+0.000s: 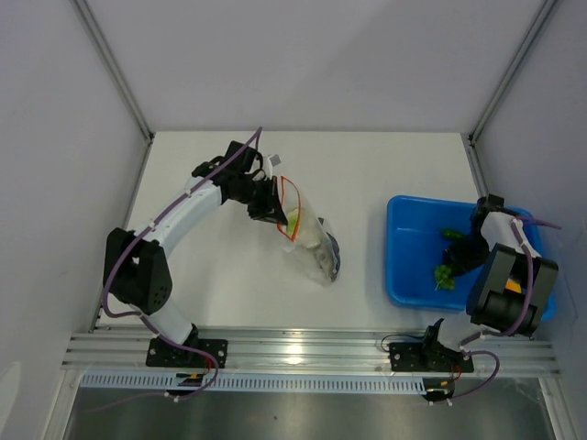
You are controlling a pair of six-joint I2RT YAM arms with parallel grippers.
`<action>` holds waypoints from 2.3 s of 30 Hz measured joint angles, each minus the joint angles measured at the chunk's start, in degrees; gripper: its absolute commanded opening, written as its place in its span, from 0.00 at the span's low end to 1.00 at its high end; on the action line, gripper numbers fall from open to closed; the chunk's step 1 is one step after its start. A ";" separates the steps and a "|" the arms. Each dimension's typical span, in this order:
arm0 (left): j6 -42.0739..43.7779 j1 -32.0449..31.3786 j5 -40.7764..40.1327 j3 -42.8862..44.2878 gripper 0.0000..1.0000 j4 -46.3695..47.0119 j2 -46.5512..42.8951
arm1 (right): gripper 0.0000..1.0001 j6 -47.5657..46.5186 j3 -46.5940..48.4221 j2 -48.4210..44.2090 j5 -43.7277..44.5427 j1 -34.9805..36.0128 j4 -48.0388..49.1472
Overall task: Place the food in the zip-top bag and seal the zipper
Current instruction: Pick up the fake vegetable from the bin, then place the fake vegetable in the zipper food storage bag.
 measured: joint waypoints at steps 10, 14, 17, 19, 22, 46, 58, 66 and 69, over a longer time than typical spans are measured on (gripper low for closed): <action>-0.68 0.00 0.28 0.00 0.01 0.00 -1.97 | 0.03 -6.32 13.00 -10.78 -7.19 6.60 -1.22; -1.64 0.00 0.68 0.07 0.01 0.04 -3.52 | 0.02 -8.39 19.21 -12.22 -10.80 11.39 -1.73; -2.21 0.00 0.96 0.35 0.01 0.11 -4.04 | 0.01 -9.44 23.85 -11.89 -13.18 16.28 -2.27; -2.71 0.00 1.22 0.59 0.00 0.13 -4.24 | 0.02 -9.90 27.58 -10.78 -14.56 20.20 -2.82; -3.15 0.00 1.73 0.87 0.01 0.22 -4.59 | 0.01 -10.43 32.94 -8.44 -16.94 26.49 -2.62; -4.70 -0.92 2.84 4.46 0.00 0.52 -4.76 | 0.01 4.04 40.87 0.20 -44.98 45.92 25.92; -5.16 -0.94 3.69 4.46 0.01 0.66 -4.76 | 0.09 -3.41 43.56 4.96 -35.63 53.79 14.58; -5.66 -1.05 3.69 4.46 0.01 0.66 -4.76 | 0.21 -7.17 43.54 4.92 -31.54 55.19 7.87; -6.08 -1.11 3.67 4.48 0.01 0.66 -4.76 | 0.29 -8.50 43.54 4.92 -31.26 56.11 5.81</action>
